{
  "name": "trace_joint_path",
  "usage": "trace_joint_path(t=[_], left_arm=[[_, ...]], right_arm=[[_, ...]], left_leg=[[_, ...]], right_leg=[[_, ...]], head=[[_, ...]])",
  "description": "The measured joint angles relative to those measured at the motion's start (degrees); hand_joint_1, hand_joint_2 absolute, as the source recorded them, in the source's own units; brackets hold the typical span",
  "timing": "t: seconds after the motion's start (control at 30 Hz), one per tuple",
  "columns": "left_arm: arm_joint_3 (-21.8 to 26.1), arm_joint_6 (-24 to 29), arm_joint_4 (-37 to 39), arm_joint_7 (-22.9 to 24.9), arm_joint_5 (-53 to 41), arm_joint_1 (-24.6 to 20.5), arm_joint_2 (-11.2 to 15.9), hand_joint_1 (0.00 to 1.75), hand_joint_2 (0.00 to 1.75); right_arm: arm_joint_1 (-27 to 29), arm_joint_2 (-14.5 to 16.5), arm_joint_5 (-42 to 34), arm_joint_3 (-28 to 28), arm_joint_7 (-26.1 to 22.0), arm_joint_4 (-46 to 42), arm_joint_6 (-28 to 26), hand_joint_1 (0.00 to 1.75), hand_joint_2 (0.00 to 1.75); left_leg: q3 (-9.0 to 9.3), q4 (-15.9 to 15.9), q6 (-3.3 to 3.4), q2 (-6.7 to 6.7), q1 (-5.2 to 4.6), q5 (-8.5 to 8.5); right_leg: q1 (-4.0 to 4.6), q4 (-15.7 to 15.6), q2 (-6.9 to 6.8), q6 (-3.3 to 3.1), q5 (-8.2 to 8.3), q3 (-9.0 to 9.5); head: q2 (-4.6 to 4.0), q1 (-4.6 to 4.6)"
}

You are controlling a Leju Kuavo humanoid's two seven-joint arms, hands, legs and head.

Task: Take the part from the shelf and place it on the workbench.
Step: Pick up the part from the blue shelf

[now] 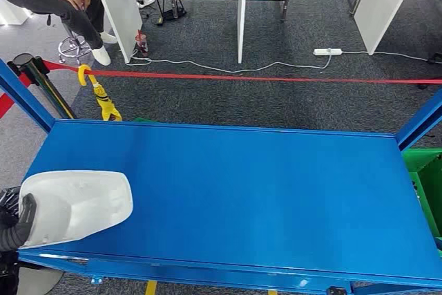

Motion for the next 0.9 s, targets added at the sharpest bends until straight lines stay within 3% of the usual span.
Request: trace_joint_path(t=[0.23, 0.57, 0.77, 0.83, 0.9], left_arm=[[-3.7, 4.0, -5.0, -3.0, -3.9, 1.6, -1.3, 1.75, 1.75], [-14.7, 16.5, -12.1, -7.8, -14.6, 4.9, -3.8, 1.75, 1.75], [-18.1, 20.4, -13.4, -10.8, -18.4, 5.7, -4.7, 1.75, 1.75], [-19.5, 21.8, -13.5, -11.5, -19.5, 6.1, -5.2, 1.75, 1.75], [-20.7, 22.7, -13.6, -12.0, -19.9, 6.5, -5.7, 1.75, 1.75]], right_arm=[[-0.1, 0.0, -0.5, -0.9, -3.1, 0.0, -0.3, 0.0, 0.0], [-1.0, 0.2, -3.2, -2.0, -10.8, -3.6, 3.2, 0.0, 0.0], [-0.2, 1.2, -10.3, 1.1, -10.8, -8.3, 5.6, 0.0, 0.0], [0.3, 1.5, -13.7, 3.5, -10.9, -10.2, 5.7, 0.0, 0.0], [0.9, 1.8, -16.4, 6.0, -11.0, -12.1, 5.5, 0.0, 0.0]], left_leg=[[0.0, 0.0, 0.02, 0.01, -0.01, -0.03], [-0.01, 0.1, 0.22, 0.03, -0.2, -0.05], [-0.11, -0.1, 1.17, 0.07, -0.44, 0.47], [-0.11, -0.6, 1.62, 0.3, -0.08, 1.23], [-0.26, -0.7, 1.82, 0.71, 0.17, 1.56]], right_leg=[[-0.01, 0.0, 0.02, 0.0, 0.0, 0.0], [-0.25, -0.3, 0.03, 0.35, 0.23, 0.13], [-0.67, -0.6, 0.04, 1.28, 0.58, 0.06], [-0.5, 1.0, 0.05, 1.62, -0.93, -0.8], [-0.34, 7.2, 0.03, 1.65, -4.92, -3.21]], head=[[0.0, 0.01], [0.0, -0.01], [0.0, -0.04], [0.0, 0.07], [0.0, 0.24]])
